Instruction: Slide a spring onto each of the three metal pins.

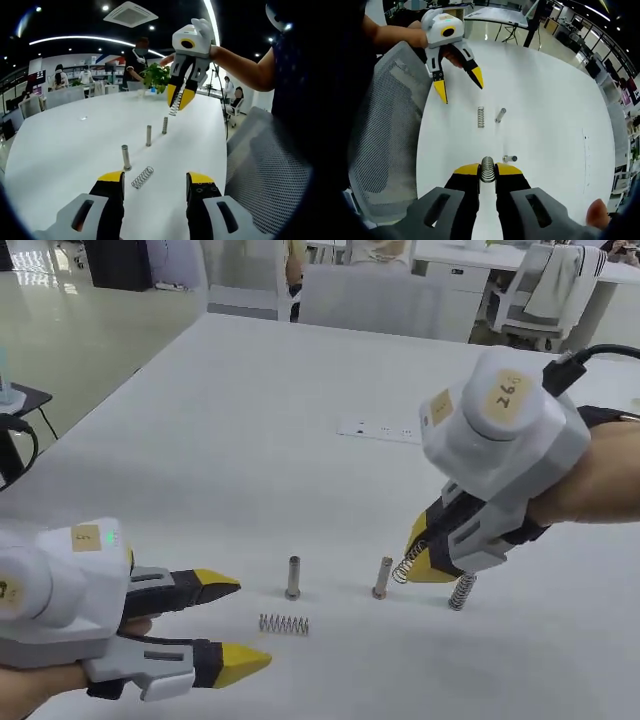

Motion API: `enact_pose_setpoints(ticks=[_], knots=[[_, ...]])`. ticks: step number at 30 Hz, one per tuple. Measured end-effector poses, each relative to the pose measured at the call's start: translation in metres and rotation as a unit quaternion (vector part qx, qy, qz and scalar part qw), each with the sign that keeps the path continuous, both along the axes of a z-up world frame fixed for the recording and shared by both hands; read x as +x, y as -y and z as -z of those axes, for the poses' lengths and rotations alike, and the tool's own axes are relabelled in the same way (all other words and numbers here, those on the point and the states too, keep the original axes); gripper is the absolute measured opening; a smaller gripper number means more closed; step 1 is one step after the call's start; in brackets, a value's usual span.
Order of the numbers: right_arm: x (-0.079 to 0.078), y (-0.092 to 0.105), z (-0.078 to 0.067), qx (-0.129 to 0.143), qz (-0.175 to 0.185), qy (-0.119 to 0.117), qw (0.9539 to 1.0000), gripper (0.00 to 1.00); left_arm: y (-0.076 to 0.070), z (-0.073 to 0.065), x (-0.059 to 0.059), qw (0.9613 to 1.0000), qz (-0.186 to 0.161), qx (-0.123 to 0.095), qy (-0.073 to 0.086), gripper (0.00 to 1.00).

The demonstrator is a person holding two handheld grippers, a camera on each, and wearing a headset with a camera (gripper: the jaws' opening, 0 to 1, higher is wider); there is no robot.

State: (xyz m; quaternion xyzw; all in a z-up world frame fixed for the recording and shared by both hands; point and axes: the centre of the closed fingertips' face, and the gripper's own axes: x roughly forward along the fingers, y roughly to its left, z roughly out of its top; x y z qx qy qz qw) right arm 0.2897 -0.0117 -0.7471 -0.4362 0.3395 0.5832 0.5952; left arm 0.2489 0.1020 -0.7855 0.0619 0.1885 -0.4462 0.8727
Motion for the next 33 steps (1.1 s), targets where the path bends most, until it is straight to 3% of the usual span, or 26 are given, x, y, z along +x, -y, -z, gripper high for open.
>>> enact_pose_setpoints(ticks=[15,26,33], knots=[[0.028,0.005,0.008,-0.034,0.006,0.009,0.9994,0.09,-0.001,0.003,-0.001,1.0,-0.004,0.005,0.003,0.46],[0.04,-0.004,0.017,-0.04,0.002,0.006,0.9992,0.09,-0.002,0.004,-0.003,0.9999,-0.008,0.005,0.004,0.47],[0.045,-0.005,0.028,-0.058,-0.003,0.004,0.9983,0.09,-0.004,0.005,-0.004,0.9999,-0.01,0.005,0.002,0.46]])
